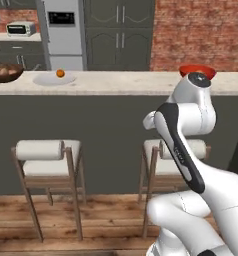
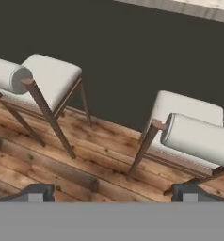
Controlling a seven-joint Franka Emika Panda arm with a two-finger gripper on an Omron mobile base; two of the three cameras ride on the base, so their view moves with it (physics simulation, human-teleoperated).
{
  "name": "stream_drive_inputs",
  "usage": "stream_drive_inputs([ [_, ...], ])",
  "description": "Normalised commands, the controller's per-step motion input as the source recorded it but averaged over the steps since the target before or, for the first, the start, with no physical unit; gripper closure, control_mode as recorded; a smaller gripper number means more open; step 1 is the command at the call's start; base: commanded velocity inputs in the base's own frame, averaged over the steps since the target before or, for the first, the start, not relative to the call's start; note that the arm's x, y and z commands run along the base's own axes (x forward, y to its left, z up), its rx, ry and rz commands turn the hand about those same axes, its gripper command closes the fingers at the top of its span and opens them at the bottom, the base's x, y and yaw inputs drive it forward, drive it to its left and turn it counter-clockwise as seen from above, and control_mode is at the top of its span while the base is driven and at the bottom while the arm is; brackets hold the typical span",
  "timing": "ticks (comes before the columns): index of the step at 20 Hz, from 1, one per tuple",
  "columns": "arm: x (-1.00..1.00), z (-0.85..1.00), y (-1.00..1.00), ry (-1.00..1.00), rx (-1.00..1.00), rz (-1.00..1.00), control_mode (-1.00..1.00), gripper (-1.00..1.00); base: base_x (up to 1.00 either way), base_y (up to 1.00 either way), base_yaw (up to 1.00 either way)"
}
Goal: Take the fruits from the plate on the dining counter and place two fruits in each bowl.
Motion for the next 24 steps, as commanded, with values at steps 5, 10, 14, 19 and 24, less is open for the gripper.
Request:
stream_drive_inputs([
  [5, 0.0, 0.0, 0.0, 0.0, 0.0, 0.0, 1.0, -1.0, 0.0, 1.0, -0.3],
  [10, 0.0, 0.0, 0.0, 0.0, 0.0, 0.0, 1.0, -1.0, -0.02, 0.97, -0.2],
  [14, 0.0, 0.0, 0.0, 0.0, 0.0, 0.0, 1.0, -1.0, 0.35, 0.19, -0.01],
  [19, 0.0, 0.0, 0.0, 0.0, 0.0, 0.0, 1.0, -1.0, 0.31, -0.12, 0.08],
  [24, 0.0, 0.0, 0.0, 0.0, 0.0, 0.0, 1.0, -1.0, 0.49, -0.71, 0.31],
])
